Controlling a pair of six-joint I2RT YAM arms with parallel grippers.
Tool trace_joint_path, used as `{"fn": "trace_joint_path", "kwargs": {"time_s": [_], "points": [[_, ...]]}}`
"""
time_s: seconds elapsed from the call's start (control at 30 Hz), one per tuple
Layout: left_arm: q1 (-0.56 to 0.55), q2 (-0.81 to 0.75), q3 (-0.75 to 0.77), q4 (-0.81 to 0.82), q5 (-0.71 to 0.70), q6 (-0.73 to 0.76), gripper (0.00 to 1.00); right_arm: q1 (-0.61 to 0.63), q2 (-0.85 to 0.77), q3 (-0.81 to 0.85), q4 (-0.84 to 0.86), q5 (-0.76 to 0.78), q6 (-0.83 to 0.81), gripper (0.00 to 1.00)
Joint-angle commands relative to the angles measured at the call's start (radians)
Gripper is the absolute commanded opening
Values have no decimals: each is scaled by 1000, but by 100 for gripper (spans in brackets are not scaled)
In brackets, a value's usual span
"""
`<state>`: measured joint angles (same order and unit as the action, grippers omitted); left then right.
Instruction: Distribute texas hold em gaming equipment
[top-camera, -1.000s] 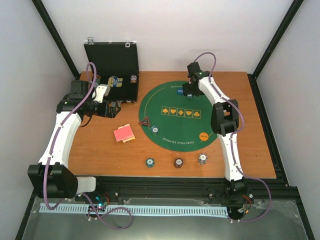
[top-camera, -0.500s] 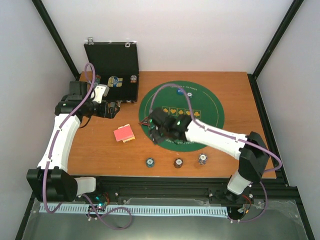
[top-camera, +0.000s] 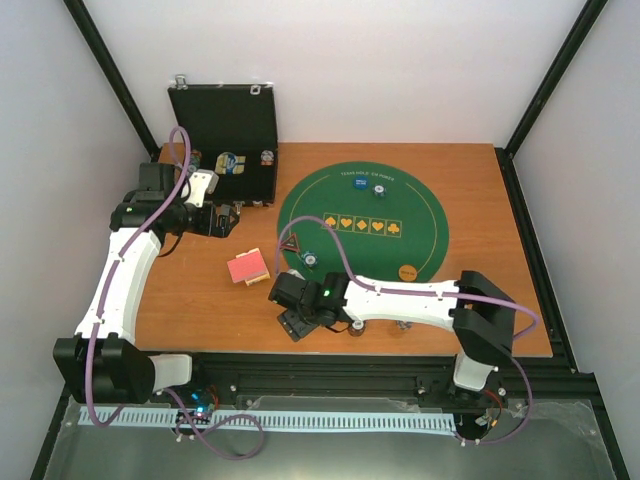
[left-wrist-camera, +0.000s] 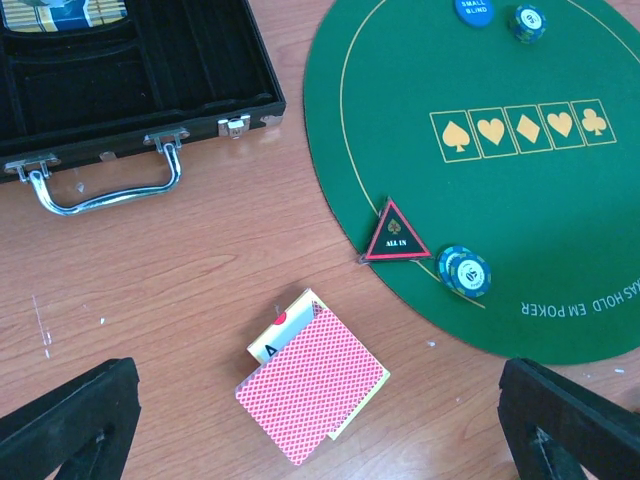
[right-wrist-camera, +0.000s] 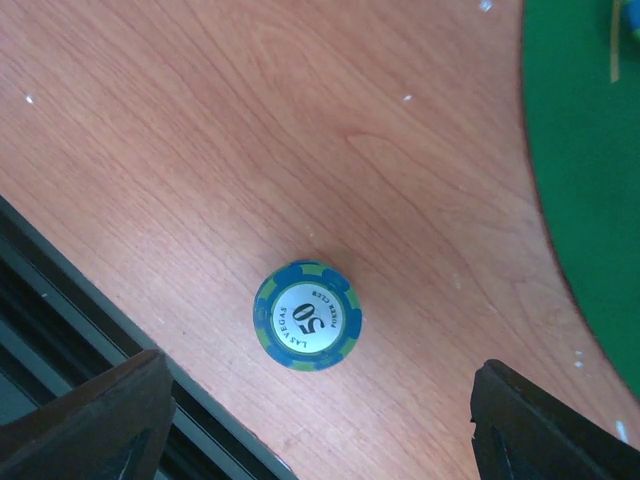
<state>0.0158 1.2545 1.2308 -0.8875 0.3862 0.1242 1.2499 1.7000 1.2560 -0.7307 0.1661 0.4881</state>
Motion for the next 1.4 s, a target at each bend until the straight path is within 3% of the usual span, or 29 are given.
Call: {"fn": "trace_joint_path", "kwargs": {"time_s": [0.0,0.77,1.37], "points": [[6,-5,12,-7,-11,-15,100,1,57,1,36,-43,10,81],[6,-5,45,-14,12,-34,100,-9,207,-16,101,-69,-10,67],[6,-21,31,-18,12,-29,100,-10,182,-13,96,-65,-11,55]]}}
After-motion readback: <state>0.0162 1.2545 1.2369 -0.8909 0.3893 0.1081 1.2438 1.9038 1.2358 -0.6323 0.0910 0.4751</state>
